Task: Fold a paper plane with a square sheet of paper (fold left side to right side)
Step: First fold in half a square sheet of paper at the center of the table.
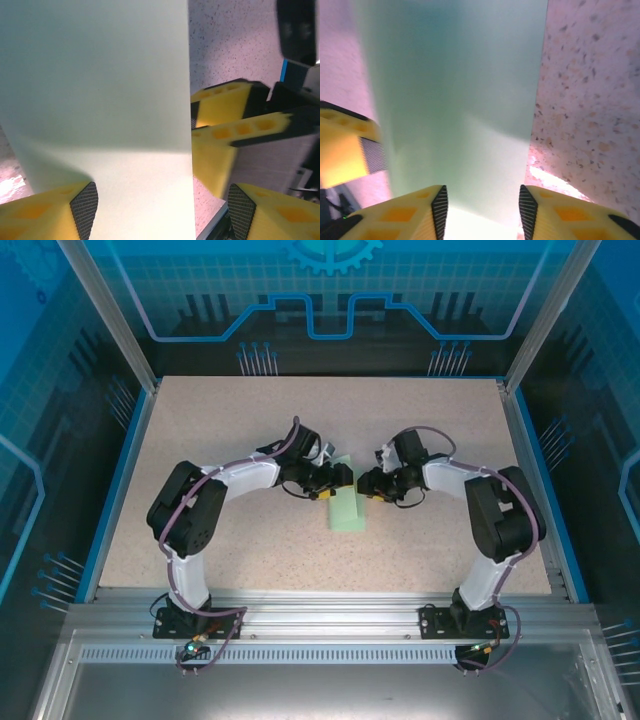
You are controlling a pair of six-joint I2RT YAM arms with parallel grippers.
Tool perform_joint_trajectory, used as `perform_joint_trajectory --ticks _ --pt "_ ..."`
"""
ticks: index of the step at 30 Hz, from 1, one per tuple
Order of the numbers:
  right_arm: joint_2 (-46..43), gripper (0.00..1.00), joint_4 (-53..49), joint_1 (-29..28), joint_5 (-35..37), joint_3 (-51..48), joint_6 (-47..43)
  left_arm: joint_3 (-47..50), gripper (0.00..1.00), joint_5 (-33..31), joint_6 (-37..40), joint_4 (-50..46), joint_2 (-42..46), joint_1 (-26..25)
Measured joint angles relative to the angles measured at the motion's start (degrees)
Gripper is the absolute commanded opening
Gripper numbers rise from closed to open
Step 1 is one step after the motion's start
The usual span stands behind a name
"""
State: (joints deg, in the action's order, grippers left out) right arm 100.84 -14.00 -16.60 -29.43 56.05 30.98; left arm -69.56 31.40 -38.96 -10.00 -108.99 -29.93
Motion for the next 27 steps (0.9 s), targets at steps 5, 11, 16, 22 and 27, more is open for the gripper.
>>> perform_joint_trajectory --ticks 5,11,16,22,27 --pt "-2.4 0.54 4.0 1.2 -3.8 -0.9 2.8 -0.5 0.71 0.1 0.0 0.0 0.0 -0.3" --pt "-0.2 0.52 7.2 1.6 -7.5 -1.4 6.4 -0.7 0.7 -0.3 0.0 -0.4 -0.1 -0.1" --pt "2.1 0.47 9.6 1.6 -10.5 -1.4 8.4 -0.7 0.64 -0.7 0.0 -1.1 -0.3 0.0" --pt "3.1 0.25 11.6 1.4 -12.9 -1.4 9.6 -0.7 0.61 -0.6 0.0 -1.3 -0.3 0.0" --pt "3.1 0.08 11.9 1.2 -12.9 -1.4 9.5 -0.7 0.65 -0.6 0.4 -1.6 -0.3 -0.4"
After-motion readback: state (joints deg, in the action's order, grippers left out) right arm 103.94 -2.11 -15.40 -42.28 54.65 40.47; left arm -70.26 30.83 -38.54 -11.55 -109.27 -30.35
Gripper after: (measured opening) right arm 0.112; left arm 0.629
